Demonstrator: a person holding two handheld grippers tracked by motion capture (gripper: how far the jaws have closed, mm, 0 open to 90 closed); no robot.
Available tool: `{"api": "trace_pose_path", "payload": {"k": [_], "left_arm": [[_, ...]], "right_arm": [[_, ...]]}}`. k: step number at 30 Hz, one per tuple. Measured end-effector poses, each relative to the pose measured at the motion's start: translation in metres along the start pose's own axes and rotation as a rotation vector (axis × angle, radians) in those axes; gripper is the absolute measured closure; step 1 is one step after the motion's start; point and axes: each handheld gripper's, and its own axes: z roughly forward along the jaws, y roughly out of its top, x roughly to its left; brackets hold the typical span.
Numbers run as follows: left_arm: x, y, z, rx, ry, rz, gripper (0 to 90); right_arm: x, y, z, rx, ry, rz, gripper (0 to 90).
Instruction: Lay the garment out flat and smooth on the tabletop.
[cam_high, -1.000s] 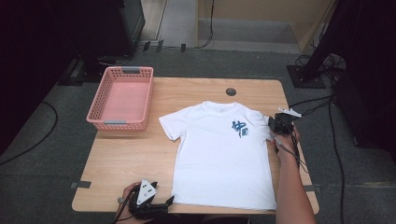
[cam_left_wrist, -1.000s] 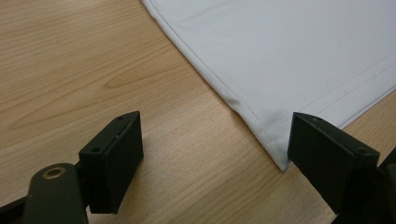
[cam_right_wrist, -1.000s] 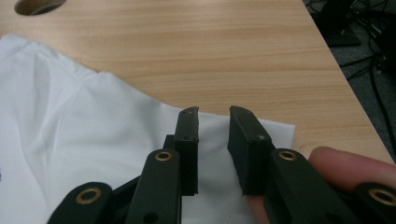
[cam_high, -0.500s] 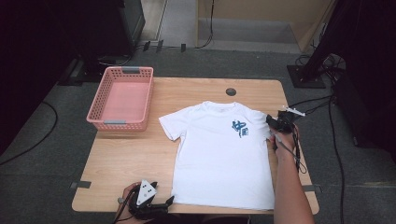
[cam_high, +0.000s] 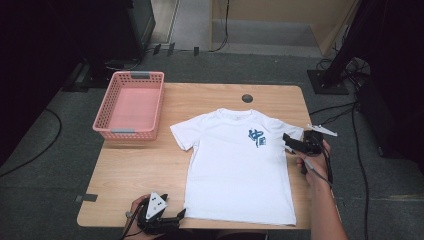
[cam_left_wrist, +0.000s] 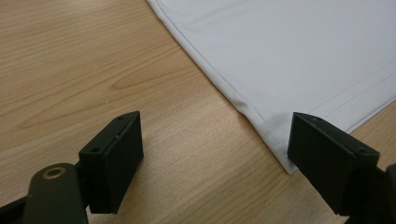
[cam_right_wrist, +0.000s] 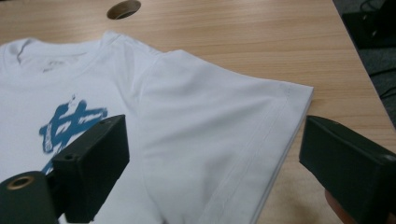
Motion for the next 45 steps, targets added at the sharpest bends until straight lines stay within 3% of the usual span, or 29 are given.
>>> {"api": "trace_pose_path", "payload": {"k": [8,14,21,25,33,38,45], "left_arm": [[0.0,0.0,0.0,0.0,0.003,0.001,18.4],[0.0,0.0,0.0,-0.003,0.002,0.001,18.5],[0.0,-0.001,0.0,-0.005,0.004,0.005,18.4],[-0.001,-0.001,0.001,-0.004,0.016,0.015,18.5],[-0.001,-0.001,0.001,-0.004,0.014,0.012,18.5],[0.0,-0.001,0.001,-0.005,0.012,0.004,18.5],[0.002,0.0,0.0,-0.005,0.01,-0.007,18.4]], "right_arm": [[0.013,-0.007,-0.015,0.03,0.055,-0.049,0.0],[0.016,-0.014,-0.024,0.018,0.051,-0.023,0.0],[0.017,-0.02,-0.033,0.034,0.041,-0.034,0.0],[0.017,-0.024,-0.045,0.027,0.046,-0.005,0.0],[0.019,-0.04,-0.061,0.022,0.048,-0.011,0.0],[0.019,-0.051,-0.068,0.015,0.047,0.014,0.0],[0.02,-0.064,-0.08,0.02,0.025,-0.026,0.0]]}}
